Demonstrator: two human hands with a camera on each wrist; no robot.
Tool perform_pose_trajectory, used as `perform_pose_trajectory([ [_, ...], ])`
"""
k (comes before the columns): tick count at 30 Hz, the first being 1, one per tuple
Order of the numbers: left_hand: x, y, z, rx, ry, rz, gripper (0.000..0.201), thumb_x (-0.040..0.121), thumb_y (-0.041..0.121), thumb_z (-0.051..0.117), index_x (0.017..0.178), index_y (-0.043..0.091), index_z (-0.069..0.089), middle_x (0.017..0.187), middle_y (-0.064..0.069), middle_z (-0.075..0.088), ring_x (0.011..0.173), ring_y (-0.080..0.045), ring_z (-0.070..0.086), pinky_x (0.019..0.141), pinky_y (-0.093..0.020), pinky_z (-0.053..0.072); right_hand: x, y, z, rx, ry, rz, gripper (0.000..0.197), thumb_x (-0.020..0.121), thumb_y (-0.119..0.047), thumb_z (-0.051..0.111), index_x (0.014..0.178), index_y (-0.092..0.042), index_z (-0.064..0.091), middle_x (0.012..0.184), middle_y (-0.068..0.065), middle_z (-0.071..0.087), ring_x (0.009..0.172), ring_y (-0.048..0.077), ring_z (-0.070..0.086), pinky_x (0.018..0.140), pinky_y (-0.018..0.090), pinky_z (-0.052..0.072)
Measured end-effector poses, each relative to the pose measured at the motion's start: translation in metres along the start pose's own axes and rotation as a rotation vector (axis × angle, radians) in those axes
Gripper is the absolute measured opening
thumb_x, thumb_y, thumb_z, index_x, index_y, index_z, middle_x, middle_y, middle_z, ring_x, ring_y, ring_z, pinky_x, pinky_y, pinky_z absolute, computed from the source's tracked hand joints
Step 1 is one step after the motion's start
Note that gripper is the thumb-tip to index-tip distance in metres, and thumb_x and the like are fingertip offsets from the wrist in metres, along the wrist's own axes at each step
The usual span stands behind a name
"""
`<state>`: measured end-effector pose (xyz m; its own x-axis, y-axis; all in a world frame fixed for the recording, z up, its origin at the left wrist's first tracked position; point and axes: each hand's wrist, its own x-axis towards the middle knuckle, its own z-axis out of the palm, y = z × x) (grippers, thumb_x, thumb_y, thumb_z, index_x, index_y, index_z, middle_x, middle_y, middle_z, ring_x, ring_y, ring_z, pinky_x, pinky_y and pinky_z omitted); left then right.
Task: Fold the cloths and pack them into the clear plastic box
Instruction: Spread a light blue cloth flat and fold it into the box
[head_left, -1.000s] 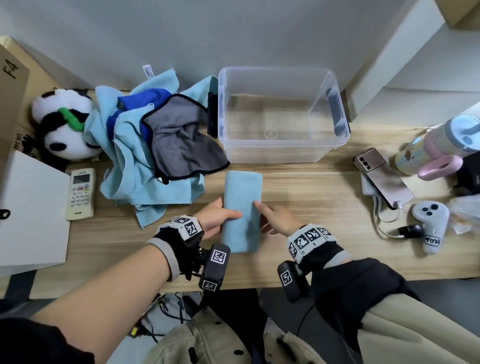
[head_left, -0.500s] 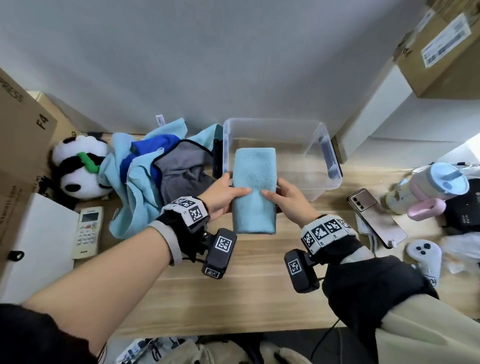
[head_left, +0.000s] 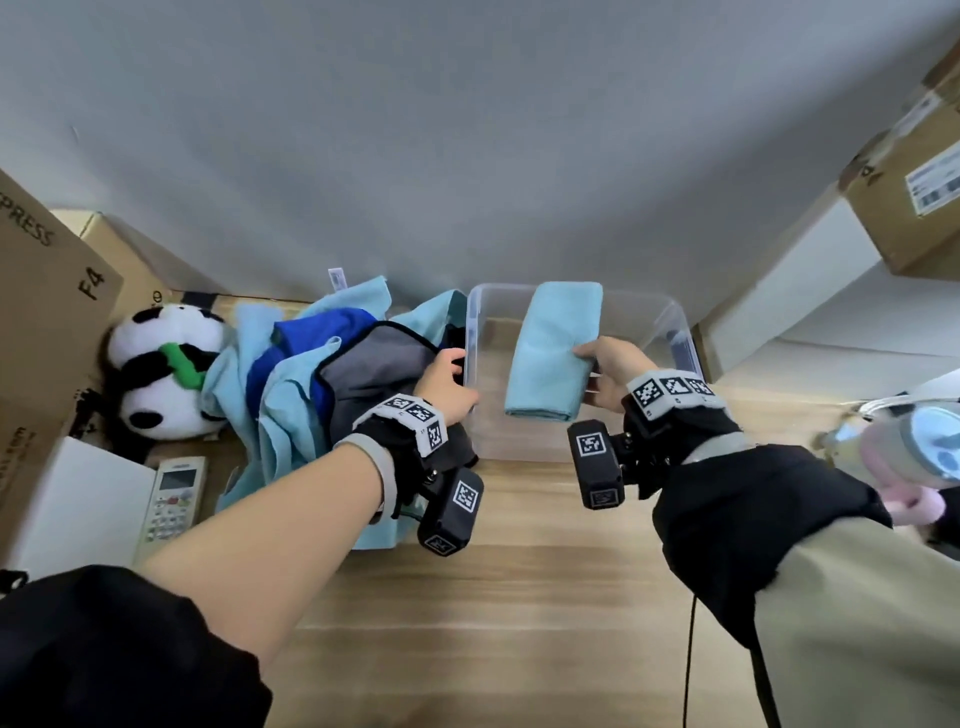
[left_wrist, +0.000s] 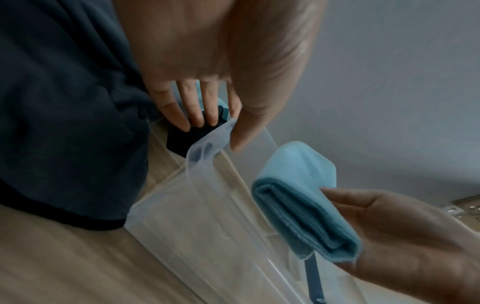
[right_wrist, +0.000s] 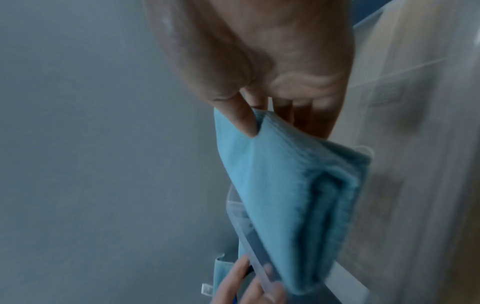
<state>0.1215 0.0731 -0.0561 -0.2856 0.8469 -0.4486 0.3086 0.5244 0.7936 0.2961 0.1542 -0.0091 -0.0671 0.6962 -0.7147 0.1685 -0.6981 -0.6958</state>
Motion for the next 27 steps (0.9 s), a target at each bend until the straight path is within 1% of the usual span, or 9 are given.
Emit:
perform_pose_trajectory([
  [3,0.011,0.003,0.001,0.054,-0.017,-0.004,0.059,0.086,0.011,0.059,0.139,0.013,0.034,0.134,-0.010,0.048,0.104,-0.026,0.057,0.085,-0.034,0.050,0.014,-0.010,0.002,-0.067,-0.013,0.123,0.014,0.094,-0.009,0.041,0.105,-0.007,0.050,0.085,0.009,0.058,0.074,0.024,0.057,0.067,0.038,0.047],
  [6,0.025,0.008,-0.002,0.105,0.005,0.006,0.051,0.087,0.017,0.058,0.135,0.010,0.042,0.124,-0.010,0.054,0.109,-0.025,0.056,0.097,-0.035,0.045,0.032,-0.015,0.005,-0.127,-0.035,0.215,0.014,0.094,-0.011,0.038,0.099,-0.006,0.050,0.090,0.011,0.060,0.087,0.027,0.060,0.092,0.043,0.045],
  [9,0.036,0.011,-0.008,0.117,-0.009,0.003,0.048,0.087,0.018,0.061,0.132,0.010,0.046,0.098,-0.004,0.053,0.089,-0.019,0.054,0.093,-0.033,0.045,0.059,-0.015,0.011,-0.191,-0.032,0.278,0.019,0.092,-0.010,0.040,0.105,-0.004,0.051,0.107,0.012,0.062,0.108,0.030,0.057,0.104,0.049,0.038],
  [13,0.041,0.009,-0.015,0.156,-0.064,0.047,0.052,0.084,0.021,0.065,0.133,0.012,0.047,0.099,-0.002,0.053,0.094,-0.018,0.054,0.095,-0.030,0.043,0.079,-0.007,0.022,-0.227,-0.053,0.331,0.017,0.095,-0.008,0.036,0.094,-0.001,0.051,0.095,0.016,0.060,0.100,0.032,0.054,0.104,0.047,0.038],
  [15,0.043,0.004,-0.017,0.137,-0.081,0.056,0.049,0.084,0.021,0.066,0.129,0.010,0.051,0.100,-0.002,0.053,0.091,-0.016,0.053,0.095,-0.028,0.042,0.086,-0.001,0.028,-0.236,-0.067,0.343,0.017,0.095,-0.008,0.035,0.102,-0.002,0.049,0.096,0.016,0.058,0.098,0.032,0.053,0.100,0.047,0.040],
  [17,0.046,0.000,-0.019,0.090,-0.095,0.060,0.046,0.084,0.019,0.067,0.127,0.007,0.054,0.098,-0.003,0.053,0.086,-0.014,0.049,0.093,-0.025,0.041,0.093,0.003,0.032,-0.247,-0.075,0.361,0.017,0.096,-0.007,0.035,0.107,-0.002,0.046,0.092,0.017,0.058,0.090,0.032,0.055,0.086,0.045,0.045],
  [19,0.047,-0.001,-0.020,0.049,-0.105,0.063,0.044,0.084,0.015,0.067,0.125,0.006,0.055,0.095,-0.004,0.053,0.084,-0.013,0.049,0.088,-0.021,0.040,0.099,0.007,0.037,-0.239,-0.084,0.376,0.014,0.095,-0.006,0.036,0.103,-0.003,0.047,0.085,0.018,0.058,0.076,0.032,0.055,0.071,0.042,0.046],
  [23,0.049,-0.001,-0.019,0.047,-0.107,0.079,0.043,0.083,0.013,0.067,0.123,0.003,0.057,0.081,0.002,0.052,0.066,-0.006,0.046,0.074,-0.013,0.040,0.107,0.017,0.042,-0.268,-0.081,0.365,0.012,0.093,-0.012,0.040,0.085,-0.005,0.046,0.071,0.010,0.049,0.062,0.025,0.047,0.063,0.034,0.040],
  [27,0.047,0.003,-0.021,0.057,-0.136,0.079,0.056,0.084,0.013,0.065,0.136,0.012,0.044,0.095,-0.007,0.055,0.079,-0.016,0.053,0.089,-0.024,0.043,0.111,0.020,0.038,-0.260,-0.026,0.347,0.006,0.090,-0.018,0.045,0.086,-0.014,0.045,0.075,0.006,0.050,0.060,0.022,0.047,0.061,0.031,0.042],
])
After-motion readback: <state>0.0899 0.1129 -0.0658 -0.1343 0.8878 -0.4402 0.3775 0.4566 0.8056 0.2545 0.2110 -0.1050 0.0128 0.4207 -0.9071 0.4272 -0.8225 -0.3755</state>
